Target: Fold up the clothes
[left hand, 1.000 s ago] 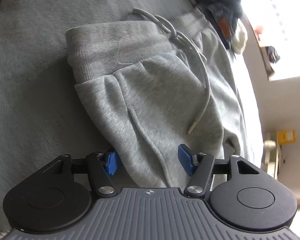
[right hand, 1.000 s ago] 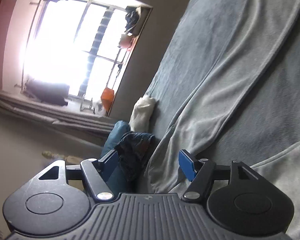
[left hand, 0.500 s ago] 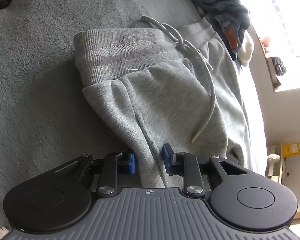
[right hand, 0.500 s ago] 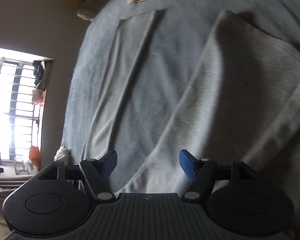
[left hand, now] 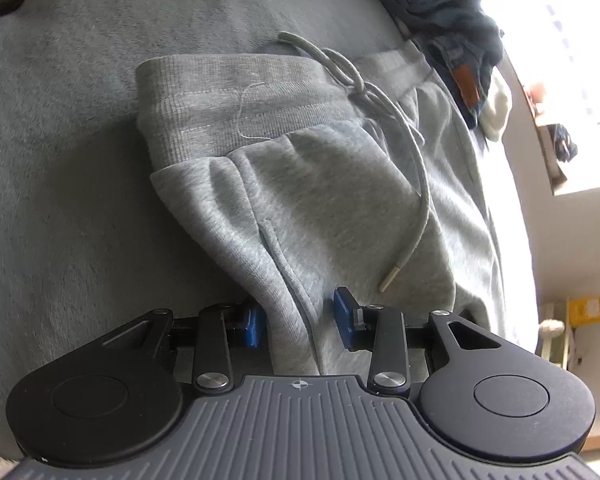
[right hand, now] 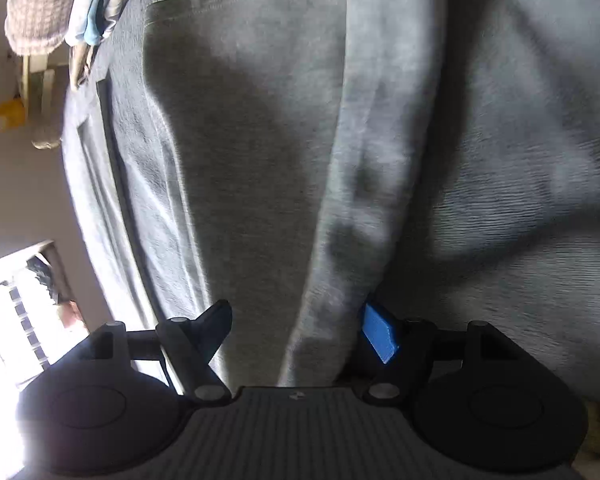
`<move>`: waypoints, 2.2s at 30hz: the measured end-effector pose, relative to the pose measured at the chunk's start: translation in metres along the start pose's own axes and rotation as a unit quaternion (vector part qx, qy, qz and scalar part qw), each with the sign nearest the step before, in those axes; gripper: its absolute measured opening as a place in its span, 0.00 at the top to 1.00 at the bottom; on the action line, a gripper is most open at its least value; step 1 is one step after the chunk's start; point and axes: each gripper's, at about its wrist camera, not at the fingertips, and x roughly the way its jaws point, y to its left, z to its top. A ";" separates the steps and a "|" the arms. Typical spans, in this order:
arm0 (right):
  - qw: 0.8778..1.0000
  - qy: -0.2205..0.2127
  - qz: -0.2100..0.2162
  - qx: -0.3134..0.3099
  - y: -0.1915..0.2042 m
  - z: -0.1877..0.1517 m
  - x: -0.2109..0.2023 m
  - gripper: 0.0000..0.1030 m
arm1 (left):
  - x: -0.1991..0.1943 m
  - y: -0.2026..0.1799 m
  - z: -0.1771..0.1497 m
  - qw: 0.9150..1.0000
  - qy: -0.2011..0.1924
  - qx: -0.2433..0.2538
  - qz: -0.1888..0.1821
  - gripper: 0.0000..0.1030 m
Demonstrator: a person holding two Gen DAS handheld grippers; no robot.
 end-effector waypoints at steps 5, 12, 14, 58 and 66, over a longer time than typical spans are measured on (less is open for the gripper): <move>1.000 0.007 0.019 -0.021 0.002 0.004 0.030 0.47 | -0.004 -0.003 -0.001 1.000 -0.002 0.019 0.016 0.83; 0.999 -0.002 0.019 -0.026 -0.001 0.010 0.038 0.57 | -0.004 0.002 -0.005 1.000 0.016 -0.012 0.006 0.73; 0.999 -0.010 0.020 -0.025 0.000 0.011 0.041 0.63 | -0.004 -0.004 -0.008 1.000 0.014 0.000 0.010 0.73; 0.966 -0.052 -0.103 -0.230 0.127 0.040 0.025 0.91 | -0.048 0.018 0.078 0.998 -0.039 -0.039 -0.023 0.93; 0.968 -0.034 -0.098 -0.228 0.120 0.041 0.029 0.89 | -0.032 0.030 0.089 0.999 0.000 0.017 0.027 0.83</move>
